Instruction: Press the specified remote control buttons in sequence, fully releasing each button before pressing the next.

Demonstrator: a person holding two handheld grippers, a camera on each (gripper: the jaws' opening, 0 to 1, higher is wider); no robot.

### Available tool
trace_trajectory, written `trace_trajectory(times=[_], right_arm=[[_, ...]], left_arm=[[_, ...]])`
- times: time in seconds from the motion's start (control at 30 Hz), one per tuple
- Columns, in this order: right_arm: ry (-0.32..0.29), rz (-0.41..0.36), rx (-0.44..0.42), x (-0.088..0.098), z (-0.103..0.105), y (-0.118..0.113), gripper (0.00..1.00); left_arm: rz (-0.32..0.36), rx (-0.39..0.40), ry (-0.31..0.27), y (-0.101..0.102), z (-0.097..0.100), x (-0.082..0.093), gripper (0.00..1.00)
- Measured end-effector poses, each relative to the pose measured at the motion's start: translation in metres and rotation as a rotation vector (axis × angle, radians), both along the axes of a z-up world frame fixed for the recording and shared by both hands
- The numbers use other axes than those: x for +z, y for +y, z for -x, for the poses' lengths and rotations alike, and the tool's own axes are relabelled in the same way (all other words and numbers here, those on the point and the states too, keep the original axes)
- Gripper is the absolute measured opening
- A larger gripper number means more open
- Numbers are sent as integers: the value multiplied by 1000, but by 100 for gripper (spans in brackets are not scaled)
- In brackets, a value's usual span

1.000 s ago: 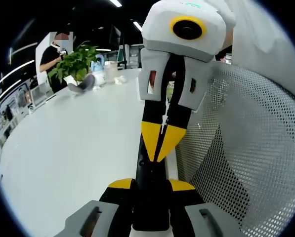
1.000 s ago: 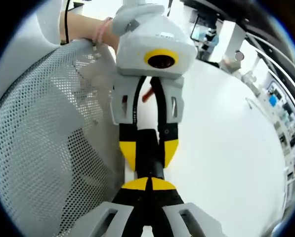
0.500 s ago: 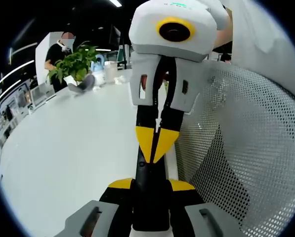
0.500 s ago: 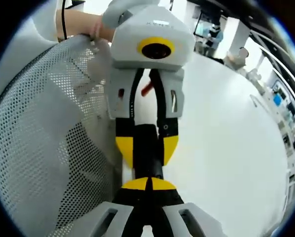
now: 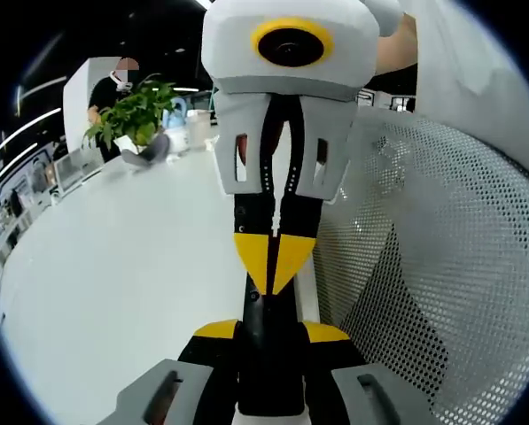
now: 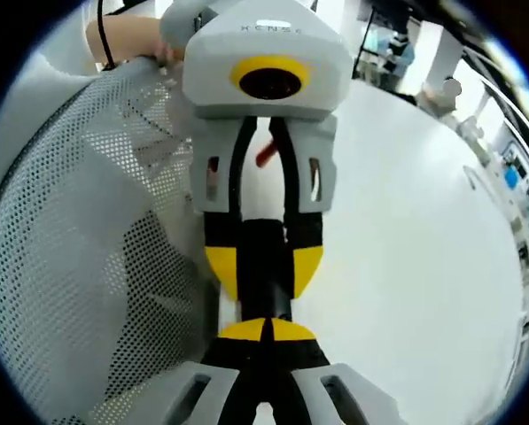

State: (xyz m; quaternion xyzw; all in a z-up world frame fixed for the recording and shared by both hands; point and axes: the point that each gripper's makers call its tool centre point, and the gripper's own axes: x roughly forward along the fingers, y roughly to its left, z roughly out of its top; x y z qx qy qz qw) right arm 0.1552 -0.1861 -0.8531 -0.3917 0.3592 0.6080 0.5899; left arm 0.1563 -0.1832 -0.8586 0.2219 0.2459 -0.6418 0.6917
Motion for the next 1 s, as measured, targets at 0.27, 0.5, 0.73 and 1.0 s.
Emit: trace_trajectory(times=[0.27, 0.5, 0.73, 1.0], right_arm=[[91, -73, -107, 2, 0, -1, 0], [92, -80, -144, 2, -2, 0, 0], [84, -79, -171, 2, -13, -1, 0], [105, -65, -156, -2, -17, 3, 0]], left_arm=[[0, 1, 0, 0, 0, 0, 26], [1, 1, 0, 0, 0, 0, 26], [2, 2, 1, 0, 0, 0, 26], [2, 0, 0, -1, 0, 0, 26]])
